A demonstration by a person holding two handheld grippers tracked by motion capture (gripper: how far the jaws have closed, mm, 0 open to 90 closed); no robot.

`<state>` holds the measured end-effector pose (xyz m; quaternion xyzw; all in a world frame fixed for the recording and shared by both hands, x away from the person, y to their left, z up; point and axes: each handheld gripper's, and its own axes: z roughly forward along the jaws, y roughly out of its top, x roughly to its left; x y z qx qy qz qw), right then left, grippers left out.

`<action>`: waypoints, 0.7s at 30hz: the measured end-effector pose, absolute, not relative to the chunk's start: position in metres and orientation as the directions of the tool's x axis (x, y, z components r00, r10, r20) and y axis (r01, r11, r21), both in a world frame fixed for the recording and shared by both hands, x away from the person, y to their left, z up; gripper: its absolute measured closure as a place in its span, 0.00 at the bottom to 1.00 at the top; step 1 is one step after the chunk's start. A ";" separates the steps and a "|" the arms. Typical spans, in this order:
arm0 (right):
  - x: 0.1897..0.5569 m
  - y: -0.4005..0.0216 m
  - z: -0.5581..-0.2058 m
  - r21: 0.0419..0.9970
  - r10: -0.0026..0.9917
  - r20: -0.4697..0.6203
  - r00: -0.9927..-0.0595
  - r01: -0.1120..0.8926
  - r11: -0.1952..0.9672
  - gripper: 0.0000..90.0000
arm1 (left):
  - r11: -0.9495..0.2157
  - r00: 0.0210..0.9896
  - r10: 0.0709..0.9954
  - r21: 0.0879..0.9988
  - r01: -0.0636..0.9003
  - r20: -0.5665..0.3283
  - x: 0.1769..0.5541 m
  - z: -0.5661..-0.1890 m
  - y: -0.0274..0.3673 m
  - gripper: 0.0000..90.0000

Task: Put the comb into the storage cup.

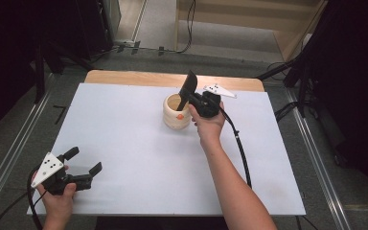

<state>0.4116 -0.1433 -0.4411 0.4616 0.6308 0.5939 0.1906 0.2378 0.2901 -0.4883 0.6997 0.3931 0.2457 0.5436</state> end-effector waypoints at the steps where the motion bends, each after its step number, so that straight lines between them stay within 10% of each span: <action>1: 0.412 -0.143 -0.442 0.924 0.809 0.308 -0.500 0.359 -0.129 0.91 | -0.100 0.570 0.817 0.954 0.283 -0.083 0.238 -0.488 0.290 0.00; 14: 0.417 -0.148 -0.453 0.899 0.799 0.373 -0.471 0.396 -0.187 0.89 | -0.100 0.572 0.816 0.954 0.282 -0.083 0.238 -0.488 0.291 0.00; 21: 0.418 -0.155 -0.456 0.908 0.844 0.310 -0.437 0.401 -0.125 0.59 | -0.102 0.571 0.817 0.954 0.283 -0.082 0.238 -0.488 0.290 0.00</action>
